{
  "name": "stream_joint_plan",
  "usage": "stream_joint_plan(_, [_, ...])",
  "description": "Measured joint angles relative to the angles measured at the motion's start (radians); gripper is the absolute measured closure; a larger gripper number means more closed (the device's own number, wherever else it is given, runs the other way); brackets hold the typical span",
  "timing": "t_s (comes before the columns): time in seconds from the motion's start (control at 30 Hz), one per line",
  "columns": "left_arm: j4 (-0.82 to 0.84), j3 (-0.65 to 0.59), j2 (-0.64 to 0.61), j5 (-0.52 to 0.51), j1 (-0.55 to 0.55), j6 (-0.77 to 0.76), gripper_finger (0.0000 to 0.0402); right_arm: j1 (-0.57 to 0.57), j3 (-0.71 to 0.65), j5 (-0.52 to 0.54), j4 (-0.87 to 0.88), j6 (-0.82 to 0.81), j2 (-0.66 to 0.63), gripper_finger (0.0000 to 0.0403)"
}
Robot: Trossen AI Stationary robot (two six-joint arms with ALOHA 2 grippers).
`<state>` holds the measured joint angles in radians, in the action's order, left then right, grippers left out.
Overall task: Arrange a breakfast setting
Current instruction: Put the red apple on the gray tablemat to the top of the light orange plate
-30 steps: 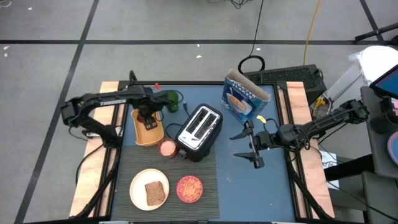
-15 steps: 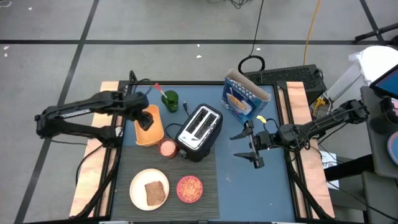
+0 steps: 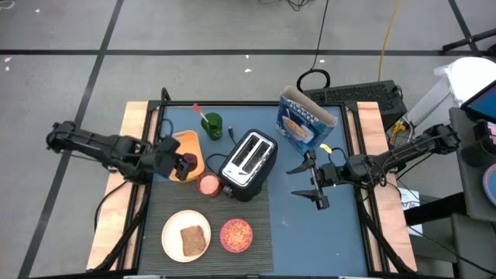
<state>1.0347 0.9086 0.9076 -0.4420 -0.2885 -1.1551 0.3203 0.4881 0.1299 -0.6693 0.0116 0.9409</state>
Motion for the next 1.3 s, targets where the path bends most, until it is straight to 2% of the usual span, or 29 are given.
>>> stream_joint_plan(0.4, [0.001,-0.041,0.04,-0.174,-0.328,-0.378,0.0135,0.0,0.0,0.0,0.0,0.0,0.0,0.0124])
stream_joint_plan(0.73, [0.009,-0.041,0.244,-0.195,-0.513,-0.629,0.0135,0.0,0.0,0.0,0.0,0.0,0.0,0.0124])
stream_joint_plan(1.0, [0.036,-0.041,0.381,-0.195,-0.6,-0.863,0.0135,0.0,0.0,0.0,-0.001,0.0,0.0,0.0124])
stream_joint_plan(1.3, [0.126,-0.041,0.493,-0.213,-0.612,-1.086,0.0135,0.0,0.0,0.0,-0.017,0.0,0.0,0.0124])
